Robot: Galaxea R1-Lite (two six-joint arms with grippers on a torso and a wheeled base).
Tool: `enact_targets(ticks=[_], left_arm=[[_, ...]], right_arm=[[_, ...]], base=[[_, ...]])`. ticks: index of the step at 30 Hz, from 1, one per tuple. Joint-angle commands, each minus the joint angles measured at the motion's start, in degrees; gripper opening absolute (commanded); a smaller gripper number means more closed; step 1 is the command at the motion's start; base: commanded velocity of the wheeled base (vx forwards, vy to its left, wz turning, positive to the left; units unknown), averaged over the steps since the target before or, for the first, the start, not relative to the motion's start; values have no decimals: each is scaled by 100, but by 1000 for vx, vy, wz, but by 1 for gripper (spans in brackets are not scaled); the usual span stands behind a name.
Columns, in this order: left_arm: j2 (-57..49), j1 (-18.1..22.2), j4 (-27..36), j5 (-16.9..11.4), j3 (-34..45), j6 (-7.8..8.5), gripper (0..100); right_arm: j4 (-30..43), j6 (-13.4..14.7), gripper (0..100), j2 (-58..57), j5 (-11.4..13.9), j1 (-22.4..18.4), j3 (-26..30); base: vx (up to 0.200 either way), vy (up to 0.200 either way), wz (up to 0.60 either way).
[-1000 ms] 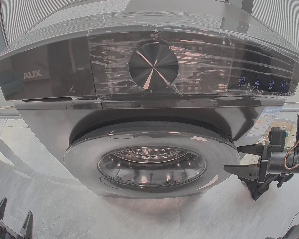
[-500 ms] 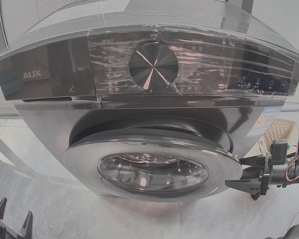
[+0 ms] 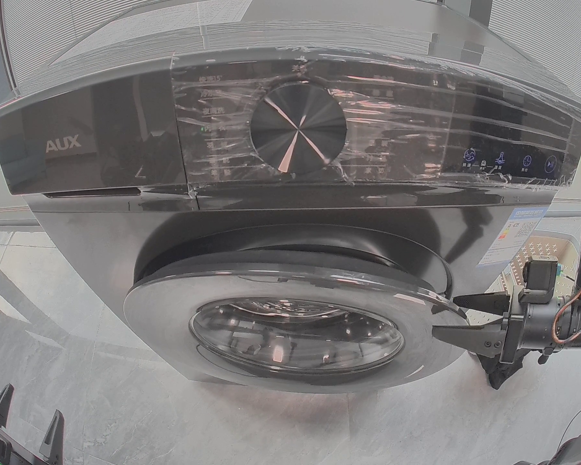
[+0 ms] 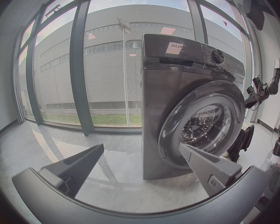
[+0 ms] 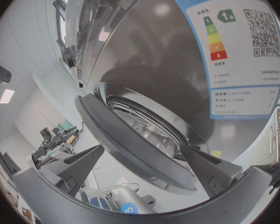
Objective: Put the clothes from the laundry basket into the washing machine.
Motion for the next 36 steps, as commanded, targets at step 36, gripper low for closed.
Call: enact_targets(ticks=[36], left_arm=[[-101,-4,-2,1,92,2,100]], right_arm=[[-504,-495,100,264,-122,394,783]], base=[[-39,0,0]])
